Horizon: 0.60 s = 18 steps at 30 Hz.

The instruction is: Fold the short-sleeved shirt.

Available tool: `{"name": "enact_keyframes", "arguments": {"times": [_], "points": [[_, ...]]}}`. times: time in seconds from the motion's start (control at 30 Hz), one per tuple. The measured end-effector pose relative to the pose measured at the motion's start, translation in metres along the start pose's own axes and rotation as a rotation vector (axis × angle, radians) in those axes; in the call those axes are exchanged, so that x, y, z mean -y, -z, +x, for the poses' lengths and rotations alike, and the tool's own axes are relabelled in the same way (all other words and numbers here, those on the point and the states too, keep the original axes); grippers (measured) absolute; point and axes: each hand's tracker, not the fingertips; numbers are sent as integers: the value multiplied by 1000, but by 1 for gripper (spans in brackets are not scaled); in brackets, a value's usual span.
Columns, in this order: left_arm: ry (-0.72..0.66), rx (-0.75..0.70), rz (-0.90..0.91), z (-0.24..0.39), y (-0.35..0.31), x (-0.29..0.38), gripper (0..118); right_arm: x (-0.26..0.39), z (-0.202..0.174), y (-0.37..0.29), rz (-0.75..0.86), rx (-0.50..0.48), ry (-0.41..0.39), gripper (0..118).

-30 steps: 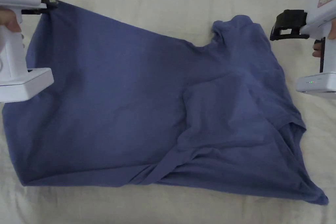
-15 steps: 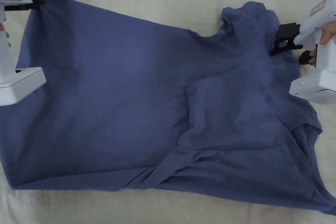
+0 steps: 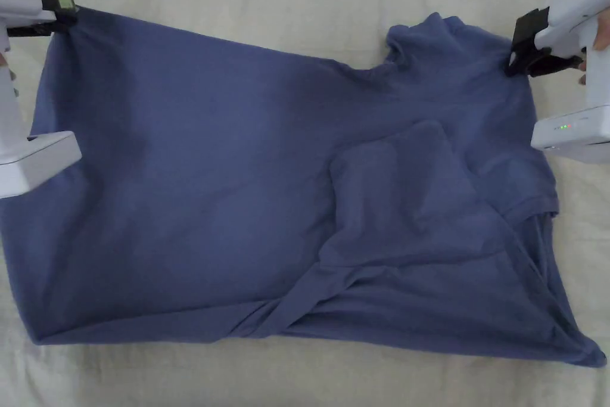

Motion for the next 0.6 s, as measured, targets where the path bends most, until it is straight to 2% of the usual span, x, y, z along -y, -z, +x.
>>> {"name": "enact_keyframes", "arguments": {"times": [0.1, 0.3, 0.43, 0.6], "points": [[-38, 13, 21, -3, -21, -7, 0, 9, -3, -38, 102, -26, -33, 1], [-83, 37, 100, -10, -77, -21, 0, 28, 2, -122, 221, -102, -23, 1], [-98, 62, 147, -16, -119, -35, 0, 41, 3, -189, 313, -102, -40, 1], [-118, 82, 243, -26, -168, -68, 0, 28, 7, -261, 462, -108, -22, 1]]}}
